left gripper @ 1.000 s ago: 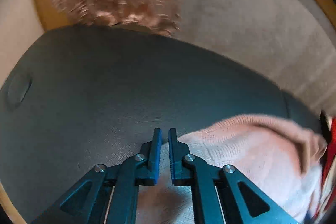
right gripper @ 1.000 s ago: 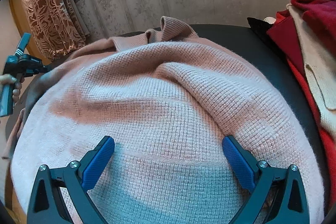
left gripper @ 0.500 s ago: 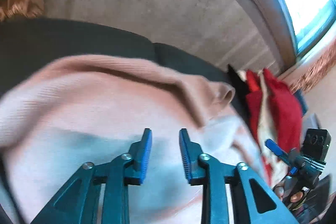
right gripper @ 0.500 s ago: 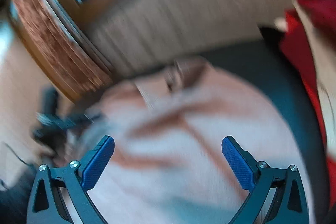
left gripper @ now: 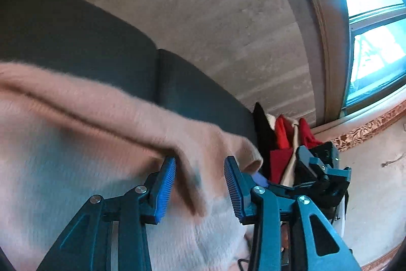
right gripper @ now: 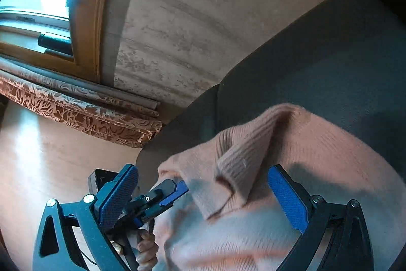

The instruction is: Fold clothes

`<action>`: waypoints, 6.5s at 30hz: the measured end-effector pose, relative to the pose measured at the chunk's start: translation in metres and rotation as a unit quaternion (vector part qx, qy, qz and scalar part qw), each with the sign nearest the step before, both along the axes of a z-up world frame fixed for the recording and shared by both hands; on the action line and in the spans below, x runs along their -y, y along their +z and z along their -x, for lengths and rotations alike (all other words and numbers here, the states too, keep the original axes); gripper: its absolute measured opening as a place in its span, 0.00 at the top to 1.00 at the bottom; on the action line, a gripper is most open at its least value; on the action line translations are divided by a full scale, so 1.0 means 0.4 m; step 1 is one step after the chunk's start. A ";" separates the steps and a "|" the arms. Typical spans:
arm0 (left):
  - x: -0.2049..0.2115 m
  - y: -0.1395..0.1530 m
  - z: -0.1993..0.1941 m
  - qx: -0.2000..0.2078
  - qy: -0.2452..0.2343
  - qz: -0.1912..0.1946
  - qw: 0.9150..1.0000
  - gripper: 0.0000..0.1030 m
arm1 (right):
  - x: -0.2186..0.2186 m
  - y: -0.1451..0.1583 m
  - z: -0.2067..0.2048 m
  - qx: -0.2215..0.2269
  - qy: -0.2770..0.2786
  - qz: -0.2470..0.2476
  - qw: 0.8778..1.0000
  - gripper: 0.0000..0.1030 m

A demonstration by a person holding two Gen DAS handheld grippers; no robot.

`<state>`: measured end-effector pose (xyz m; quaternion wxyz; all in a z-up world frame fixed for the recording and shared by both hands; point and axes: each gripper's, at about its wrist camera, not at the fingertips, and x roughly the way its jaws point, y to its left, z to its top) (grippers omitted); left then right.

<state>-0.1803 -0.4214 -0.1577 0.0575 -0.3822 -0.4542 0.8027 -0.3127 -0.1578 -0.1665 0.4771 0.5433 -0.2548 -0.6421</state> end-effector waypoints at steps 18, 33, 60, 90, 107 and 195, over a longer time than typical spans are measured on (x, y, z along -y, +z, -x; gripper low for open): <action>0.207 -0.044 0.060 -0.003 0.145 0.053 0.988 0.65 | 0.107 -0.031 0.131 -0.010 -0.028 0.019 0.999 0.00; 0.185 -0.011 -0.120 0.021 0.129 0.240 0.962 0.79 | 0.203 -0.017 -0.020 -0.121 0.105 -0.124 0.979 0.00; -0.041 0.073 -0.310 0.023 0.073 0.265 0.961 0.81 | -0.616 0.144 -0.456 -0.136 -0.053 -0.249 0.957 0.00; -0.390 0.000 -0.595 0.020 -0.117 0.333 0.935 0.80 | -0.570 0.170 -0.631 -0.399 0.011 -0.498 0.770 0.80; -0.333 0.057 -0.620 0.005 -0.121 0.231 0.965 0.80 | -0.631 0.492 -0.264 -0.395 -0.167 -0.506 0.748 0.24; -0.142 0.052 -1.033 0.111 0.149 0.252 0.950 0.89 | -0.104 -0.012 -0.609 -0.379 0.076 -0.265 0.883 0.00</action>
